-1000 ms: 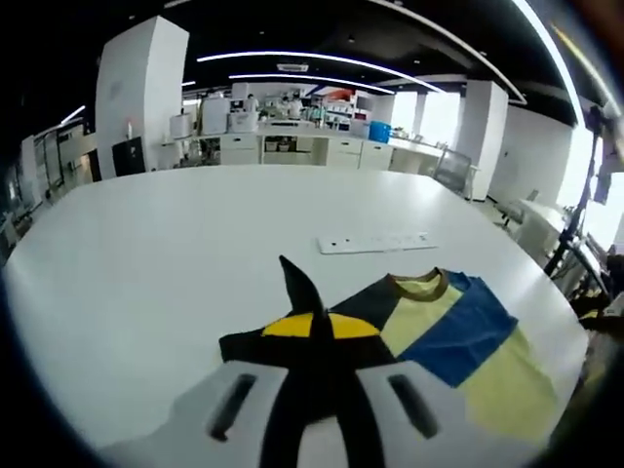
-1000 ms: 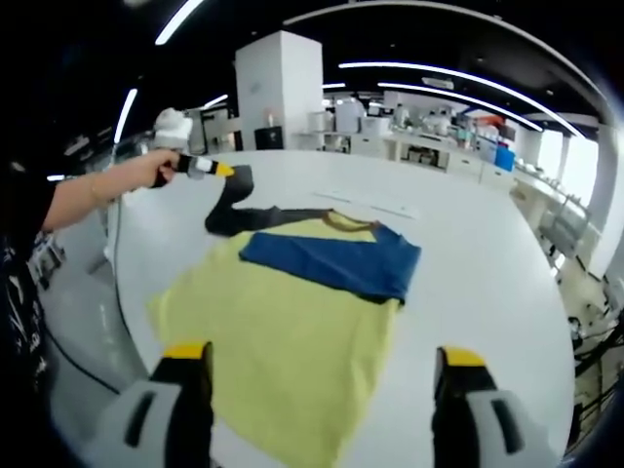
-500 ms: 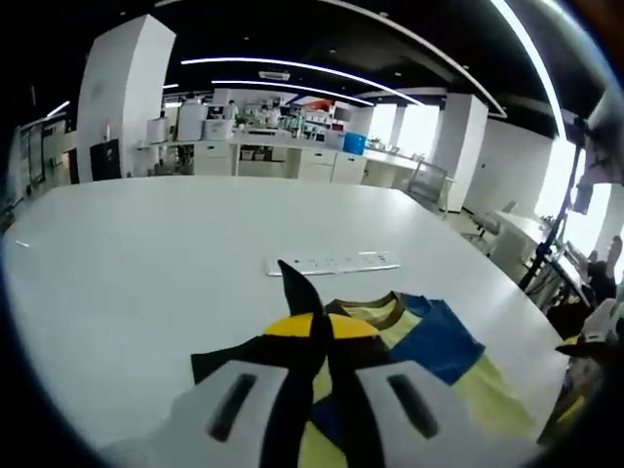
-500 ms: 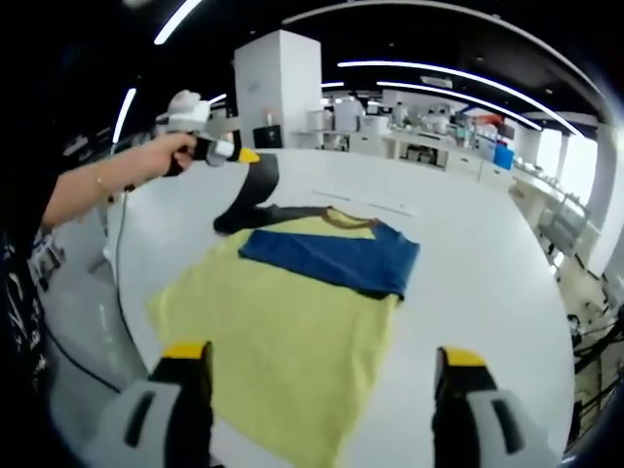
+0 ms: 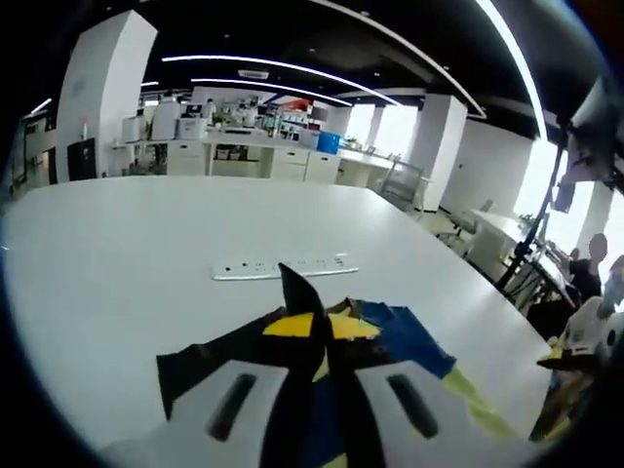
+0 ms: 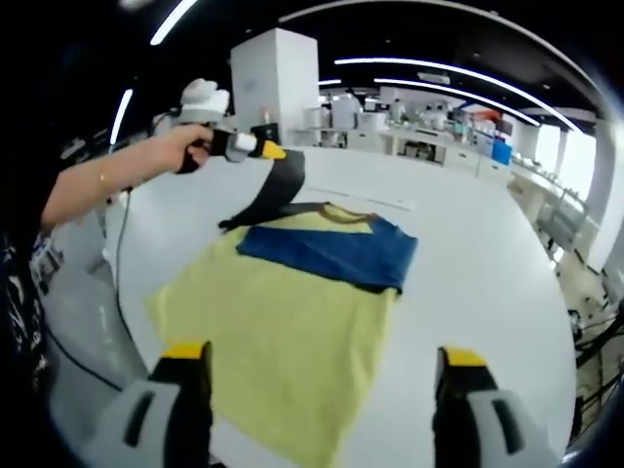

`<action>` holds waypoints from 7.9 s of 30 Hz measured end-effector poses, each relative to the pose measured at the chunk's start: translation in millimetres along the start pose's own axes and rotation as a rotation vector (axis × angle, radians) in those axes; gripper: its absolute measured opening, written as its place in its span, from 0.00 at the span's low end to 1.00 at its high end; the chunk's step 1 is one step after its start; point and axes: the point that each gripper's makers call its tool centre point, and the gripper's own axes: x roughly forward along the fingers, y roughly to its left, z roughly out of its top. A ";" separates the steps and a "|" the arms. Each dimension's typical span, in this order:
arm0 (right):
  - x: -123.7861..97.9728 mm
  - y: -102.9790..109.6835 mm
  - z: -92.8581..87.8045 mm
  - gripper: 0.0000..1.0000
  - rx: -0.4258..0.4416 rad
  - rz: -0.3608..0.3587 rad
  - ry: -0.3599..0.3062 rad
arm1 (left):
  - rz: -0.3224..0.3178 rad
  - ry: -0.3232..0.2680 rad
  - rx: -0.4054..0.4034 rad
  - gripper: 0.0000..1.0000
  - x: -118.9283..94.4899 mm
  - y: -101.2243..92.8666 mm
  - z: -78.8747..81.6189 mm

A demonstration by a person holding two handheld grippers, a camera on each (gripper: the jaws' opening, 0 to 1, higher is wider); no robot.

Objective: Fold the garment on the visible template until the final outline fits inside the template.

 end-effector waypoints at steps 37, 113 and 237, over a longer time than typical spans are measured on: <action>4.4 -5.3 -12.8 0.96 0.025 -0.008 0.026 | -0.313 0.009 -0.021 0.00 38.3 -123.1 -29.4; 3.8 47.4 -43.9 0.92 -0.219 0.383 0.182 | -0.434 0.141 0.233 0.95 -146.1 -45.0 -129.2; -65.7 55.7 -137.2 0.00 -0.345 0.198 0.274 | -0.361 0.446 0.482 0.00 -293.3 -45.5 -261.1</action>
